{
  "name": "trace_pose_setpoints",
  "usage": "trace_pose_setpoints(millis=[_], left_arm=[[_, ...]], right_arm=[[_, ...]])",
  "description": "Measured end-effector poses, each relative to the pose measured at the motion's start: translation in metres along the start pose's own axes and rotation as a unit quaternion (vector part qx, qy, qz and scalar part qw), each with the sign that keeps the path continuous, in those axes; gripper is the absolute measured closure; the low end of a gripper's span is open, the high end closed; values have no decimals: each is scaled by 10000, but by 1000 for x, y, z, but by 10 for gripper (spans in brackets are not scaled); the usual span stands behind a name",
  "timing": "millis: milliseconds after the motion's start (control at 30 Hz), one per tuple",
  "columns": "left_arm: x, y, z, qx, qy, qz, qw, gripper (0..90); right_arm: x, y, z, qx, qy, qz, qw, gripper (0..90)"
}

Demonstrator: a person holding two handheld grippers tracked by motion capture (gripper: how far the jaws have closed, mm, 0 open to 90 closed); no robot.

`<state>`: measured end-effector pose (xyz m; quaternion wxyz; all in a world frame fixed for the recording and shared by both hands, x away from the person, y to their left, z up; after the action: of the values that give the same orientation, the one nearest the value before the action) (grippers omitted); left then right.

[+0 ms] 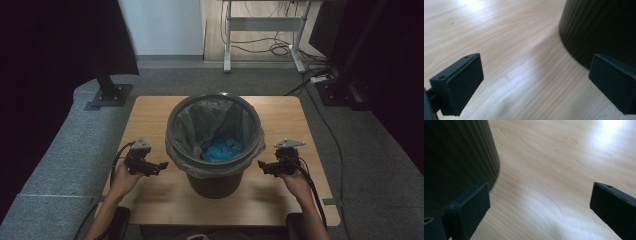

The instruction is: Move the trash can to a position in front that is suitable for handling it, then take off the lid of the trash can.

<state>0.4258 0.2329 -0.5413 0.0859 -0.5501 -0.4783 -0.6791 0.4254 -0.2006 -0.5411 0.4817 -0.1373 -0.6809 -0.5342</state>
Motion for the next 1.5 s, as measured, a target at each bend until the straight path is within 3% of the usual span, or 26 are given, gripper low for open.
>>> trace_pose_setpoints(millis=[300,667,800,900,933,1033,1333,1500], left_arm=[[-19,-26,11,117,176,317,9993,0],[-43,-48,17,163,260,737,9968,0],[-45,-49,18,173,367,706,9967,0],[-45,-48,20,181,375,623,9972,0],[-46,-48,20,188,366,592,9974,0],[-46,-49,22,172,373,473,9980,0],[-46,-49,24,154,358,480,9981,0],[-47,-48,26,240,404,476,9978,0]], right_arm=[[-4,-35,-18,-302,-82,117,9994,34],[-21,-66,-36,-407,-322,300,9982,23],[-25,-70,-38,-458,-286,275,9982,17],[-30,-74,-39,-433,-315,409,9977,5],[-32,-75,-39,-338,-422,382,9978,0],[-33,-75,-39,-339,-415,244,9983,0],[-32,-76,-38,-408,-465,241,9978,0],[-32,-76,-38,-423,-471,241,9977,0]])
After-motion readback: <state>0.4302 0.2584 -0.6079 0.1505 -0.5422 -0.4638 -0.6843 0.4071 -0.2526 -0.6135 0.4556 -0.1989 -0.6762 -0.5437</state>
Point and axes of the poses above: each handheld gripper's, and its own axes: x roughly backward along the jaws, y roughly out of its top, z roughly to its left, the point moved 8 cm from there along -x, roughly forward along the jaws, and after that the axes turned 12 degrees about z, right-handed, at the moved point
